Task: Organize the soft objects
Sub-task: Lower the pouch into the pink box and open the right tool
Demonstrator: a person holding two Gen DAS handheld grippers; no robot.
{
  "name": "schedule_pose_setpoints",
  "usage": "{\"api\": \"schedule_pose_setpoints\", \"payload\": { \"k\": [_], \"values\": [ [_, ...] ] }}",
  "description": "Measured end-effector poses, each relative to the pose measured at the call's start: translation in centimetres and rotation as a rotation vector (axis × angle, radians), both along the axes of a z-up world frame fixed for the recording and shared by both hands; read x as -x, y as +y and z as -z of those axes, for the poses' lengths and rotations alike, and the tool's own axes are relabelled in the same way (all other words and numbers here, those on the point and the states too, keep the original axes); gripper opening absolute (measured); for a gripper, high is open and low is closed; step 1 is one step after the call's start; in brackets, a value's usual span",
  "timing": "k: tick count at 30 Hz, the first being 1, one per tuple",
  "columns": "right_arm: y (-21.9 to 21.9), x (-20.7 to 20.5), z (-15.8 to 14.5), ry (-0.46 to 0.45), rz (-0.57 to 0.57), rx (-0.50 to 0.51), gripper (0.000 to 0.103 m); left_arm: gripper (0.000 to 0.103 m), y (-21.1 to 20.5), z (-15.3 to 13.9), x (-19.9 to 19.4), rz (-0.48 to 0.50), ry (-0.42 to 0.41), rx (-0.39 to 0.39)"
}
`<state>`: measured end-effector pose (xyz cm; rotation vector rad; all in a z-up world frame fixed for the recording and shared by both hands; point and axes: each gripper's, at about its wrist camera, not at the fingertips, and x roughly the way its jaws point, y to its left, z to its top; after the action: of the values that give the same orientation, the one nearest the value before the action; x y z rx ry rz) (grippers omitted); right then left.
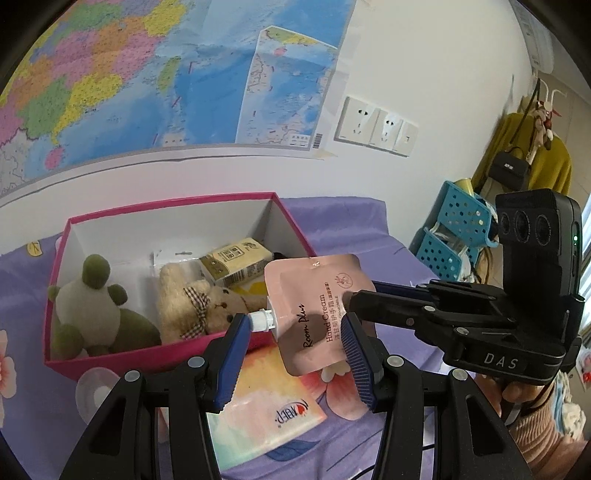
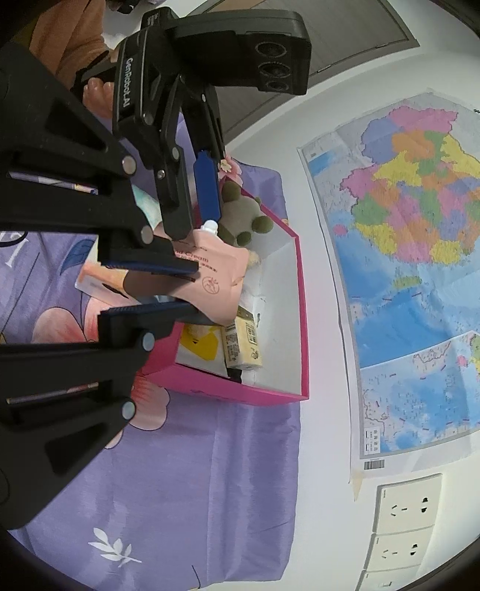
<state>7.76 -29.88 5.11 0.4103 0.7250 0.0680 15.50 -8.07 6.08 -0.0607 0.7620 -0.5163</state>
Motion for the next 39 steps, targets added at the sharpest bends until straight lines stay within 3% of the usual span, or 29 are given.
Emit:
{"api": "schedule_pose_setpoints", "payload": {
  "k": [39],
  "values": [
    [-2.1,-5.7,2.4,0.055,0.066,0.029,0.018,0.048,-1.2,1.1,-5.4,-0.041,0.029,-0.014]
  ]
}}
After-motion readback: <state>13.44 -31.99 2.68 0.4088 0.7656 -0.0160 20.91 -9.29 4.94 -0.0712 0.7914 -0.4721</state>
